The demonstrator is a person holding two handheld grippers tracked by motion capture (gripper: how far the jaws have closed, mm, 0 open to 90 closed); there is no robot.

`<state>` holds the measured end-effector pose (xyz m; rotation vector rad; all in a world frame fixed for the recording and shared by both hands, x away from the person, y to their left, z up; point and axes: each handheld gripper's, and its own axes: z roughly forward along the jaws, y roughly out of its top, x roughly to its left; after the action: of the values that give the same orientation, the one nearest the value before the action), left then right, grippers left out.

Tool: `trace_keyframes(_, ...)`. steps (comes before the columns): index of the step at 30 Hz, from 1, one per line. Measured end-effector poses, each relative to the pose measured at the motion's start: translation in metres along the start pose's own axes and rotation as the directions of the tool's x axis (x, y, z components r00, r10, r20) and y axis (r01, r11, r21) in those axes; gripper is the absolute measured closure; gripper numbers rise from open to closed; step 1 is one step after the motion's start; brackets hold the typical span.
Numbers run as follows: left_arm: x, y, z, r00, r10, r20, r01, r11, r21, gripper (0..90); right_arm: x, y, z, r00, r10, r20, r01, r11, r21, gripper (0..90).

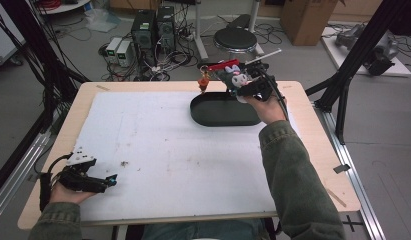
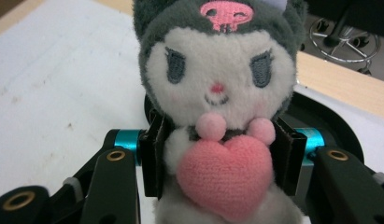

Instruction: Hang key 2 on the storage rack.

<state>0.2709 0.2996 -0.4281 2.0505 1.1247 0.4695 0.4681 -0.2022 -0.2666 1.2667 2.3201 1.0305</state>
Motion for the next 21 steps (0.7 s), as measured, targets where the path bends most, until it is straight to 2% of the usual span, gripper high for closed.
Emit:
trace_keyframes(2, 0.0, 0.0, 0.0, 1.0, 0.002, 0.001, -0.002, 1.0, 0.005, 1.7, -0.002, 0.002, 0.0, 0.9999, 0.01, 0.006, -0.01, 1.0, -0.007, 48.9)
trace_keyframes(6, 0.0, 0.0, 0.001, 1.0, 0.001, 0.002, -0.001, 1.0, 0.006, 1.7, -0.005, 0.005, 0.005, 0.9998, -0.004, 0.02, 0.004, 1.0, 0.02, 48.9)
trace_keyframes(11, 0.002, -0.002, 0.001, 0.9999, -0.009, 0.005, 0.009, 0.9999, 0.01, 1.7, -0.006, 0.011, 0.012, 0.9997, -0.003, 0.023, 0.002, 1.0, 0.023, 48.9)
trace_keyframes(14, 0.002, -0.002, 0.001, 0.9999, -0.015, 0.004, 0.015, 0.9999, 0.002, 1.7, -0.009, 0.013, 0.017, 0.9997, -0.006, 0.024, 0.006, 1.0, 0.011, 48.9)
trace_keyframes(21, 0.002, -0.002, 0.002, 1.0, -0.006, 0.005, 0.005, 0.9999, 0.011, 1.7, -0.013, 0.019, 0.02, 0.9991, 0.027, 0.032, -0.027, 1.0, -0.013, 48.9)
